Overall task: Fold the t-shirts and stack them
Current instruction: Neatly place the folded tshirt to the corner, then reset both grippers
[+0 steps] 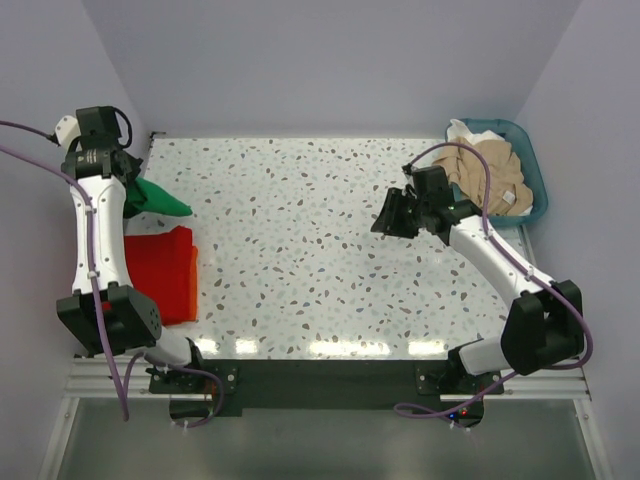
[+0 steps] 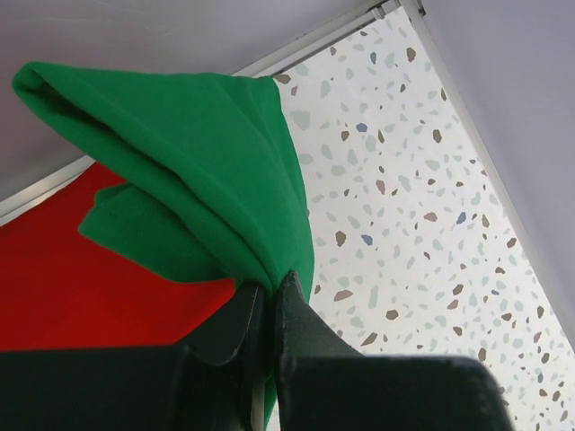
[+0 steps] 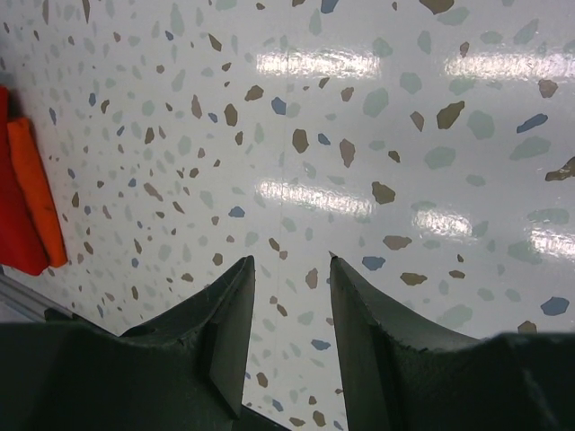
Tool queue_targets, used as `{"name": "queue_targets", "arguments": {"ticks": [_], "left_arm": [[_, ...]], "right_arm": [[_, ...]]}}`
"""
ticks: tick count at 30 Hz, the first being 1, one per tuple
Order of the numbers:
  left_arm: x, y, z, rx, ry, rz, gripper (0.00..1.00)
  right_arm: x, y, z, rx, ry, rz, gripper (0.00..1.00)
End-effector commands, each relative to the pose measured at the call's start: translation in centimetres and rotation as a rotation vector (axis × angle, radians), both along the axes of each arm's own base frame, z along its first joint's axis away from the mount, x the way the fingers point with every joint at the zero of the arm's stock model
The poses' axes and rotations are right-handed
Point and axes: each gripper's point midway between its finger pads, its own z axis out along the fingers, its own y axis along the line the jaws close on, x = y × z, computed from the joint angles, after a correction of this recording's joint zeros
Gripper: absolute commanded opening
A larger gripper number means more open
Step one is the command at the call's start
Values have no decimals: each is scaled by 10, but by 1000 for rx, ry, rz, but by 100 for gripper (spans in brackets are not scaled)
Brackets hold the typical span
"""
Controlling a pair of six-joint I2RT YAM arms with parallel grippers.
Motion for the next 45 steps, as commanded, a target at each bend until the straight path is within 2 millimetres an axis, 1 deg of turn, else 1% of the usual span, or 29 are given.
{"name": "queue_targets", "arguments": {"ticks": [1, 6, 8, 13, 14, 15, 17, 18, 19, 20, 22, 23, 25, 29, 30, 32, 33, 34, 35, 36, 37, 38, 39, 40, 41, 42, 43, 44, 45], "left_arm": [[-20, 10, 21, 65, -23, 44, 0], [-48, 15, 10, 90, 17, 77, 0], [-56, 16, 6, 96, 31, 82, 0], [-89, 12, -11, 107, 57, 106, 0], [-94, 12, -15, 109, 63, 113, 4], [-105, 11, -24, 112, 80, 125, 9], [-115, 9, -35, 113, 97, 131, 48], [-124, 7, -44, 109, 112, 134, 68], [-128, 5, -48, 106, 115, 133, 94], [-132, 3, -57, 102, 127, 128, 100], [-136, -2, -55, 104, 98, 95, 100], [-136, -5, -54, 104, 86, 78, 100], [-135, -11, -48, 106, 46, 23, 100], [-122, -30, -35, 97, -66, -110, 100], [-119, -40, -29, 82, -112, -165, 100], [-111, -49, -26, 78, -163, -231, 100], [-106, -64, -23, 44, -201, -303, 100], [-102, -73, -22, 25, -226, -352, 100], [-97, -87, -29, -10, -244, -414, 100], [-89, -105, -21, -38, -306, -489, 100], [-85, -115, -22, -67, -330, -505, 100], [-79, -146, -21, -79, -361, -604, 100], [-77, -153, -21, -62, -360, -600, 100], [-75, -169, -24, -75, -357, -620, 100], [-76, -203, -23, -83, -359, -716, 100], [-71, -212, -31, -69, -326, -719, 100], [-70, -224, -34, -79, -314, -740, 100], [-72, -249, -34, -87, -316, -810, 100], [-69, -259, -42, -80, -293, -823, 100]], "right_arm": [[0, 5, 32, 34, -76, 30, 43], [-9, 5, 32, 41, -71, 43, 43], [-14, 4, 30, 37, -63, 49, 43], [-29, 3, 23, 36, -45, 68, 43], [-32, 2, 22, 34, -42, 72, 43], [-36, 3, 18, 33, -31, 80, 43], [-43, 4, 16, 43, -26, 95, 43], [-47, 4, 14, 45, -20, 103, 43], [-50, 5, 14, 49, -15, 114, 43], [-54, 6, 16, 56, -19, 128, 44], [-59, 3, 16, 51, -21, 127, 46], [-61, 2, 19, 52, -31, 125, 46], [-65, 0, 19, 50, -33, 123, 47], [-72, -4, 21, 50, -46, 104, 48], [-73, -7, 21, 44, -55, 98, 48], [-76, -10, 21, 38, -60, 90, 49], [-78, -11, 20, 35, -58, 90, 50], [-78, -13, 23, 31, -72, 84, 50], [-79, -13, 24, 32, -78, 80, 50], [-79, -14, 25, 33, -83, 75, 50], [-79, -15, 30, 34, -100, 67, 50], [-77, -16, 33, 37, -110, 59, 51], [-76, -16, 39, 40, -127, 57, 51], [-75, -16, 43, 42, -140, 51, 51], [-73, -18, 45, 37, -146, 40, 51], [-72, -18, 51, 38, -161, 36, 51], [-71, -19, 53, 34, -165, 32, 51], [-70, -20, 55, 31, -173, 25, 51], [-68, -21, 59, 29, -184, 19, 51]]}}
